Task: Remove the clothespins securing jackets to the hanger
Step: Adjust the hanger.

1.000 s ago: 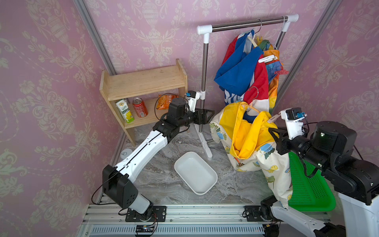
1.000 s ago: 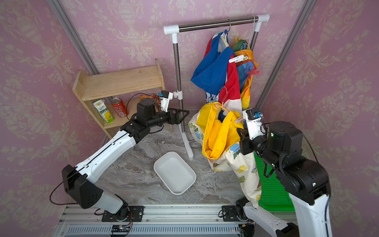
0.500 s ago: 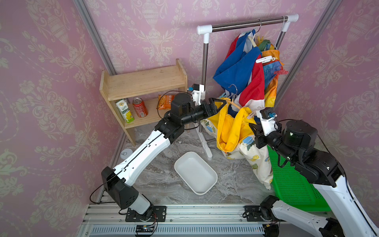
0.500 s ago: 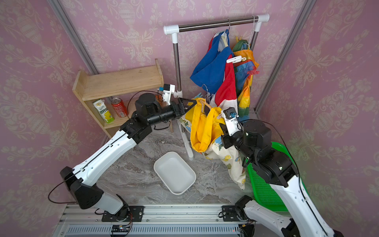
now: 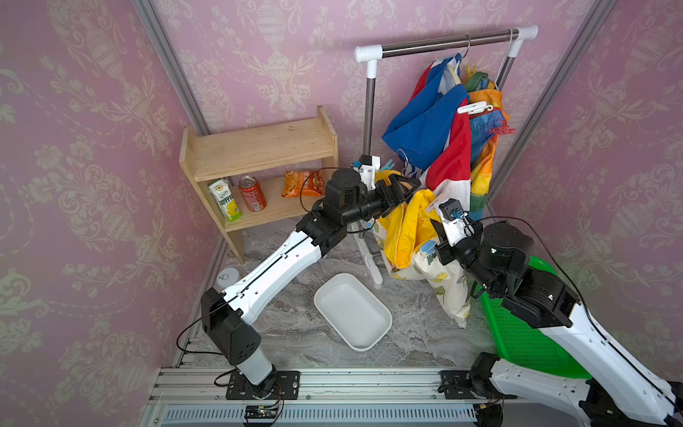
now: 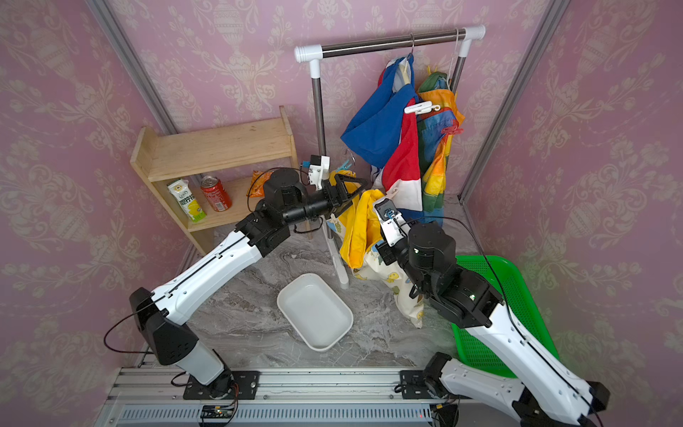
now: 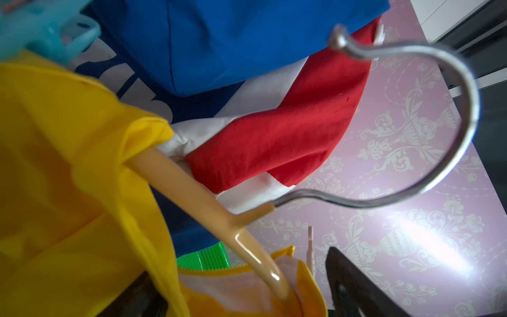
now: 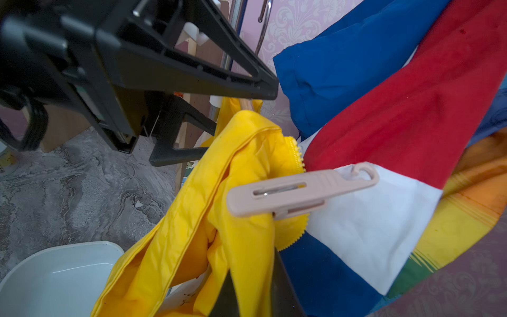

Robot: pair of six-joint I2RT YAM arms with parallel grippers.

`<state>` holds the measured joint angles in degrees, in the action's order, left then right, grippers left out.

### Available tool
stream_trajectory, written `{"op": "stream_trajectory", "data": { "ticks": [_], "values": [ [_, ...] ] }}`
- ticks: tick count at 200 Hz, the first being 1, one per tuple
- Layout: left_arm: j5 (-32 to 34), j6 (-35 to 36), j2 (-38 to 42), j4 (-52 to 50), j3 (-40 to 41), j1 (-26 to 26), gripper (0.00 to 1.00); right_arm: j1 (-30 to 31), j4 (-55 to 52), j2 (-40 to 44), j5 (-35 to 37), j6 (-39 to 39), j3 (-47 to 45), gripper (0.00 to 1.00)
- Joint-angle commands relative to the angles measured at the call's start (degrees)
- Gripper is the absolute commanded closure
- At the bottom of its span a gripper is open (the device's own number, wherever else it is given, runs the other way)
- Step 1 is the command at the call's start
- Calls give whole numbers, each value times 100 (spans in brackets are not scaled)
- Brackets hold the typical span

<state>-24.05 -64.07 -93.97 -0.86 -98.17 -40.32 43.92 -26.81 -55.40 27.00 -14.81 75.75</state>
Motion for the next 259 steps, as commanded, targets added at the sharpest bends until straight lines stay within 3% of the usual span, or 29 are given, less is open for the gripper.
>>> {"op": "stream_trajectory", "data": {
  "ticks": [1,97,124,132,158,194,232,259],
  "values": [
    [162,-59,-33,214,-115,8,16,58,1081,83,173,69,81,100],
    [53,66,-264,461,-266,42,67,697,905,-169,427,160,-23,100],
    [-28,393,-143,152,-271,73,100,701,843,-151,565,202,-47,100],
    [-72,507,-117,15,-284,98,100,697,757,-172,578,210,-20,100],
    [-274,1012,-14,-555,-351,214,100,689,495,-195,556,323,222,61],
    [-766,1327,124,-804,-113,435,100,642,-72,190,-69,622,1033,37],
    [-1642,1181,178,-595,96,607,100,327,-952,358,-831,894,1725,28],
    [-2307,996,240,-386,149,717,100,-218,-1558,52,-2240,1520,1794,31]
  ]
}}
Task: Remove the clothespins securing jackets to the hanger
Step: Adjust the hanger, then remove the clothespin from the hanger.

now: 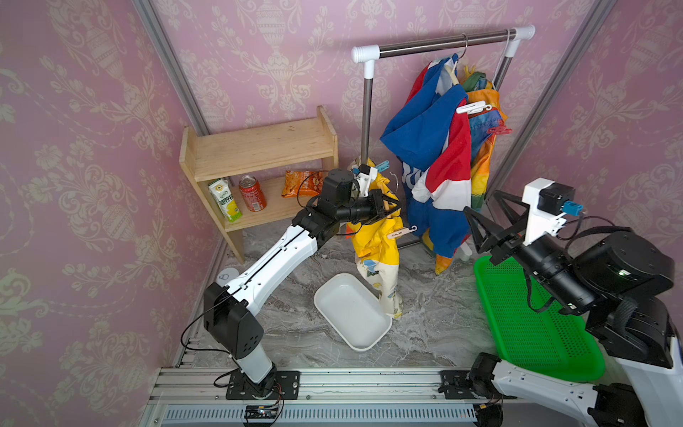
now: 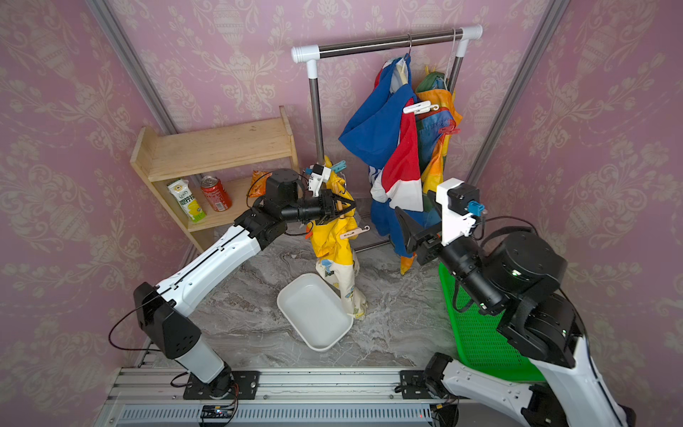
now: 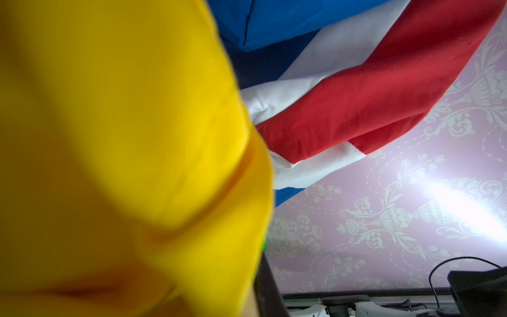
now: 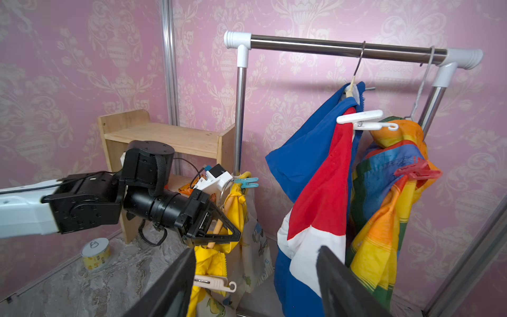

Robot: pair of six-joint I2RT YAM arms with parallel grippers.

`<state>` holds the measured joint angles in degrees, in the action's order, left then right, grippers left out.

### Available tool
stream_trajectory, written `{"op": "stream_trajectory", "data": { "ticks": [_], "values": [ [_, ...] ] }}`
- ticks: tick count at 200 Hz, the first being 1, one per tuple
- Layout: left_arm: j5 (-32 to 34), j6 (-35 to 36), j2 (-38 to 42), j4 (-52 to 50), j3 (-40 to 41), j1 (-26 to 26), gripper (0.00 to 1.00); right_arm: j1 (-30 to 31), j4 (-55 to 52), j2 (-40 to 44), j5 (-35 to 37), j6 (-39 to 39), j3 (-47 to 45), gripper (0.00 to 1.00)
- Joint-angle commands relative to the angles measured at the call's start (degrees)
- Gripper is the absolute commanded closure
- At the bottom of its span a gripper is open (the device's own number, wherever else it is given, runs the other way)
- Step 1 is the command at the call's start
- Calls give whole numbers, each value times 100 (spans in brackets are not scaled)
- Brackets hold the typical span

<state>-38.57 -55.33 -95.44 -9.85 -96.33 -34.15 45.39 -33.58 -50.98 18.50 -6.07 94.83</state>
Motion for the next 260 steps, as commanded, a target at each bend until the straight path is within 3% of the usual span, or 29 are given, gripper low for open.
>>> {"op": "stream_trajectory", "data": {
  "ticks": [1,40,49,80,107,122,161,179,237,260],
  "values": [
    [-881,107,386,533,-30,101,100,-391,-888,-397,-1449,679,-131,31],
    [-1442,-299,594,1172,227,229,100,-1888,-91,-567,-4804,2225,-921,28],
    [-1525,-321,644,1250,270,238,100,-2168,114,-601,-5375,2533,-1096,15],
    [-1664,-278,735,1244,359,260,100,-2978,716,-660,-6709,3333,-1556,17],
    [-1706,-303,721,1313,406,267,100,-3176,1143,-757,-7555,3964,-1900,26],
    [-1728,-305,694,1322,422,268,100,-3176,1568,-700,-7784,4526,-2090,28],
    [-1837,-437,524,1488,277,325,100,-3167,1233,-440,-7879,4765,-2388,30],
    [-1897,-517,444,1577,207,331,100,-3127,1851,-343,-7891,5283,-2871,31],
    [-1918,-777,355,1857,251,335,100,-2529,3226,-376,-7332,5919,-3492,27],
    [-1909,-804,406,1907,312,337,100,-2483,3194,-442,-7124,5825,-3436,28]
  ]
}}
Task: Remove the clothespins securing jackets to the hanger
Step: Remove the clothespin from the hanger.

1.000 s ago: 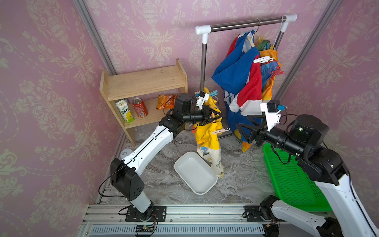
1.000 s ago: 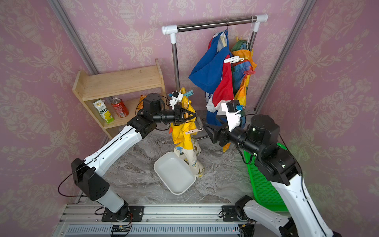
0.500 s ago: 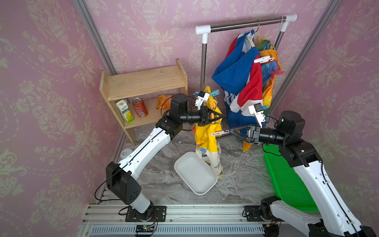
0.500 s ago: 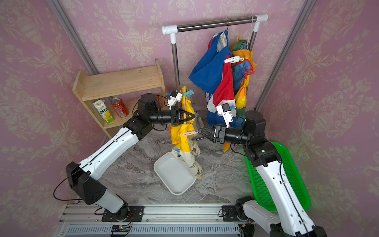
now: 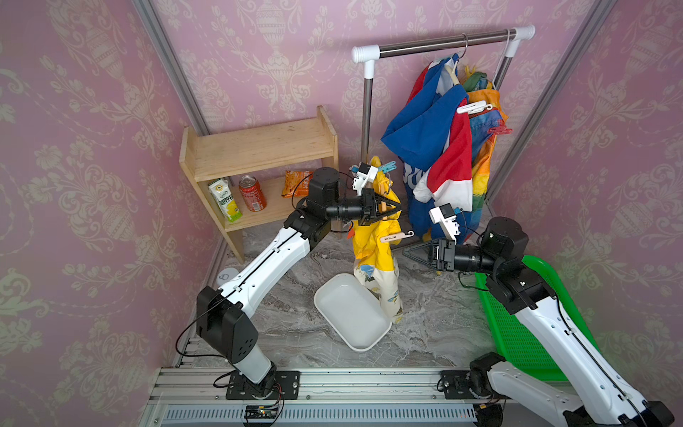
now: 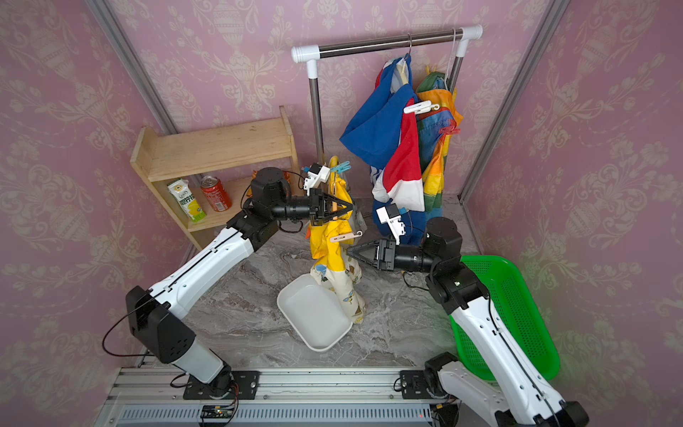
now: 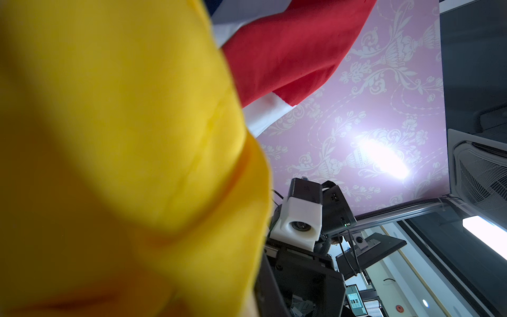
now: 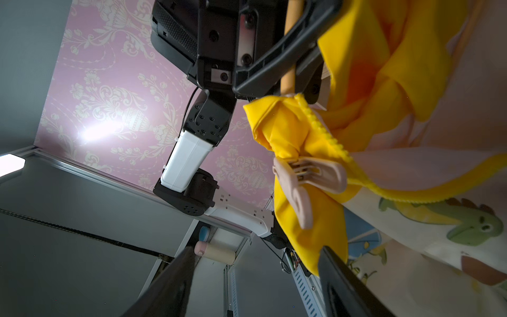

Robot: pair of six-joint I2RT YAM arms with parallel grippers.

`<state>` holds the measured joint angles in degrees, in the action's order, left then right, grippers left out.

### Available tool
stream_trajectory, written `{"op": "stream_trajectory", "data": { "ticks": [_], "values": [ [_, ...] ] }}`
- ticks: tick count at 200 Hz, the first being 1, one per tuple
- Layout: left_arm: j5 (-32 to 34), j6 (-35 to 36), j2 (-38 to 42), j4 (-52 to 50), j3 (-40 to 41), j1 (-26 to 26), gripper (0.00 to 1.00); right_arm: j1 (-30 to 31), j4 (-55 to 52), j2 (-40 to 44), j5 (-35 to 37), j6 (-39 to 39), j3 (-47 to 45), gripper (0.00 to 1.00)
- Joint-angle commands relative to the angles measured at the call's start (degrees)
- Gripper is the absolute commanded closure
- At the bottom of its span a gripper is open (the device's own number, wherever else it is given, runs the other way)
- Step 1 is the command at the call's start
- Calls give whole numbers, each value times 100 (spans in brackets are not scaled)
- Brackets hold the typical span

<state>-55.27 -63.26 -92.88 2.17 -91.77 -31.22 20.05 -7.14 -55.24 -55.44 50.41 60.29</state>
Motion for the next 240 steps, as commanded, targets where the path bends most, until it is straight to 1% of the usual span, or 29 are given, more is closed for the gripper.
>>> {"op": "stream_trajectory", "data": {
  "ticks": [1,36,66,86,123,144,165,197,216,226,240],
  "values": [
    [-239,-19,154,709,-142,41,100,51,548,-23,284,174,17,28],
    [-238,-60,253,766,-68,37,100,49,742,-250,413,157,59,29],
    [-230,-98,338,849,69,37,100,50,505,-458,496,-116,273,30],
    [-243,-113,374,888,106,37,100,27,509,-549,525,-163,308,32],
    [-267,-112,385,888,169,37,100,-37,641,-618,643,-181,382,43],
    [-291,-104,381,890,167,37,100,-46,580,-685,659,-233,447,53],
    [-308,-107,367,890,168,38,100,-54,509,-724,649,-286,482,60],
    [-278,-102,343,890,151,46,100,-54,441,-688,568,-333,460,61],
    [-286,-118,307,889,129,55,100,-54,74,-594,565,-591,504,59],
    [-293,-146,285,910,109,55,100,-54,-95,-558,620,-708,510,61],
    [-295,-208,256,975,111,54,100,-54,-130,-537,622,-734,489,67]
  ]
}}
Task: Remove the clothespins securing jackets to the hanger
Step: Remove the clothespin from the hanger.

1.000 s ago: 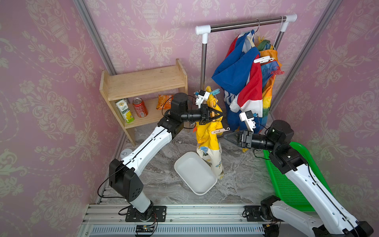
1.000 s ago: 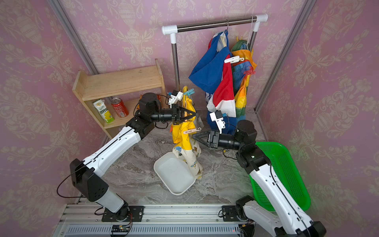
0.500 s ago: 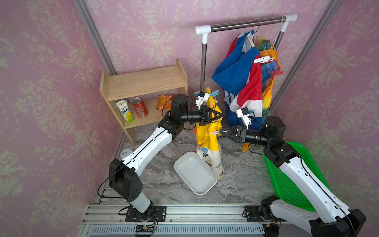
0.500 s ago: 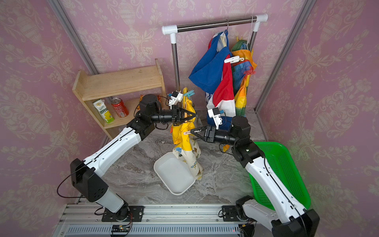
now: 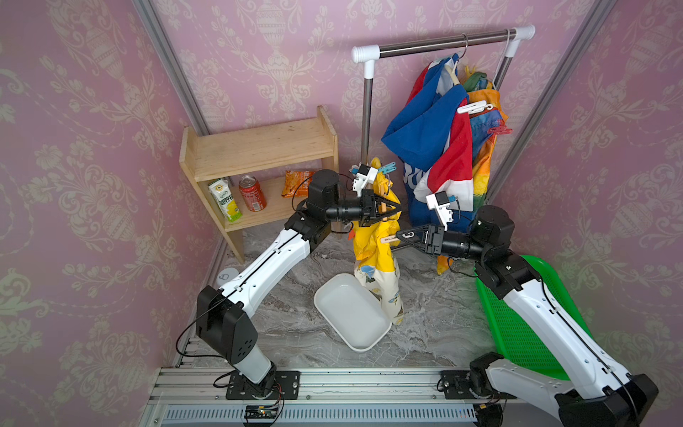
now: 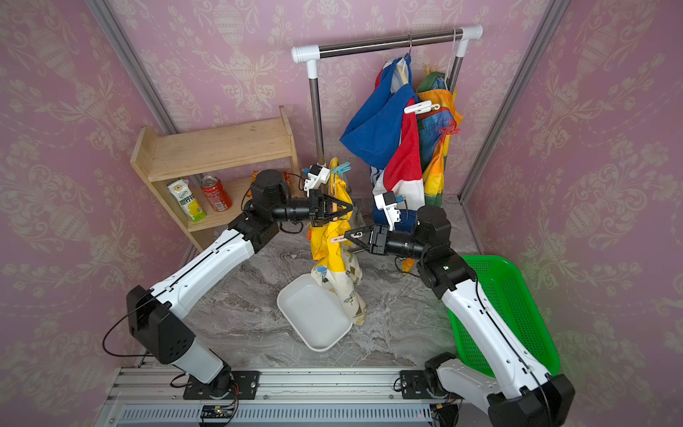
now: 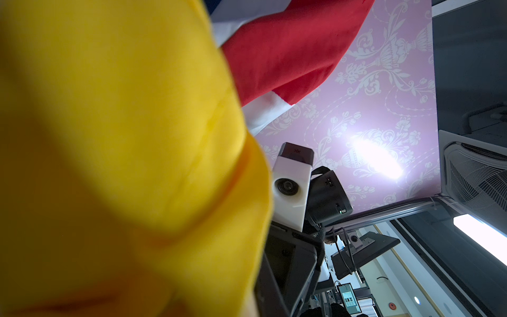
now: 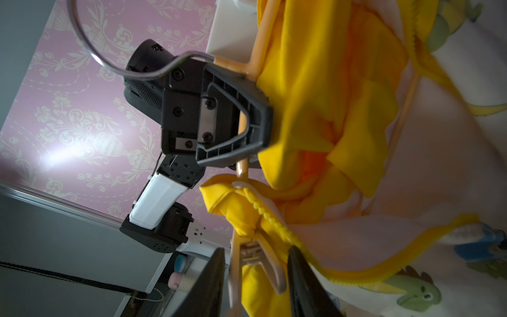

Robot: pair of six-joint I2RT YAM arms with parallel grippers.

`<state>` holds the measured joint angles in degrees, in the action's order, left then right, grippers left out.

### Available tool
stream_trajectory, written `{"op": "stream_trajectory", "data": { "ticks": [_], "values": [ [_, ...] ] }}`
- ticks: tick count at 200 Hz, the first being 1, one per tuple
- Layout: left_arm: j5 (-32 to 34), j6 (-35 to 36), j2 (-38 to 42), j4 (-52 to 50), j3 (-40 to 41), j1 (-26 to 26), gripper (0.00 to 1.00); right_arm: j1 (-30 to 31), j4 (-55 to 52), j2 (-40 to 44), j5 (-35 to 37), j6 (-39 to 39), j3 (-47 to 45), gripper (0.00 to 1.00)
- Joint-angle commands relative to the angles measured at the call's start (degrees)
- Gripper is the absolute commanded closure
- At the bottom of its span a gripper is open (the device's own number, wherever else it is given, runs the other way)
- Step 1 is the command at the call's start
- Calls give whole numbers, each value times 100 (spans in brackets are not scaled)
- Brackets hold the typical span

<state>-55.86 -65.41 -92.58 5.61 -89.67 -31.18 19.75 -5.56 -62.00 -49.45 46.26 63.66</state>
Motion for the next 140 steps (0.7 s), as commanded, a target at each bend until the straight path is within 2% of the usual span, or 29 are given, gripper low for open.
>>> {"op": "stream_trajectory", "data": {
  "ticks": [1,47,83,106,116,140],
  "values": [
    [-230,9,224,633,-97,50,100,-24,-287,137,23,-319,154,67],
    [-224,-116,156,776,-104,50,100,-29,-197,96,157,-336,167,78],
    [-223,-60,196,674,-52,51,100,-57,-205,35,234,-396,256,93],
    [-178,70,215,498,-71,51,100,-126,-302,46,315,-464,321,95],
    [-166,151,220,418,-89,51,100,-162,-409,56,355,-552,417,100],
    [-43,455,198,79,-186,51,100,-267,-780,75,430,-767,673,100]
  ]
}}
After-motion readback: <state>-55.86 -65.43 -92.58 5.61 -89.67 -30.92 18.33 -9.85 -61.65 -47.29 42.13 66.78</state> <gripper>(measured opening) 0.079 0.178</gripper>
